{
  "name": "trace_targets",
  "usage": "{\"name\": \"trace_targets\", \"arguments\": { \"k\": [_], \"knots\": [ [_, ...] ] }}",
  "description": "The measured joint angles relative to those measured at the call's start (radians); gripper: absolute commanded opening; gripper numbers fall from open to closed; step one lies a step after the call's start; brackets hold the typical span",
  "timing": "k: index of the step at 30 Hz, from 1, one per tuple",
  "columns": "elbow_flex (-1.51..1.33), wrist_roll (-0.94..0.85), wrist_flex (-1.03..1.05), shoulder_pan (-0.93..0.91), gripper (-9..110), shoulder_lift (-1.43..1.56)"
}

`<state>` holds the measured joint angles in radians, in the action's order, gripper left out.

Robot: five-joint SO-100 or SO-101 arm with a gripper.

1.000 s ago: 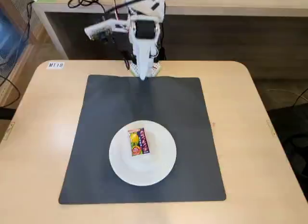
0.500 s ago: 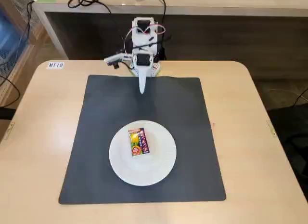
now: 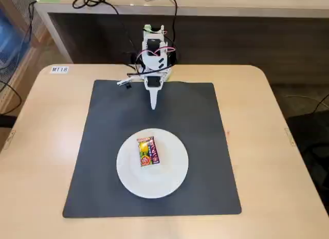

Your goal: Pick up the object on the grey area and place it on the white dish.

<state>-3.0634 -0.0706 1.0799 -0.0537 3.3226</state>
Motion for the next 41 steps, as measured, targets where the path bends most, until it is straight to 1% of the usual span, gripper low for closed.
{"name": "trace_targets", "arguments": {
  "k": [2,5,7,9,41],
  "knots": [
    [0.0,0.011,0.0,0.005,0,0.0],
    [0.0,0.018,0.0,0.005,10,0.002],
    [0.0,0.018,0.0,0.005,3,0.002],
    [0.0,0.018,0.0,0.005,0,0.002],
    [-0.002,0.018,-0.034,0.002,0,0.002]
  ]
}}
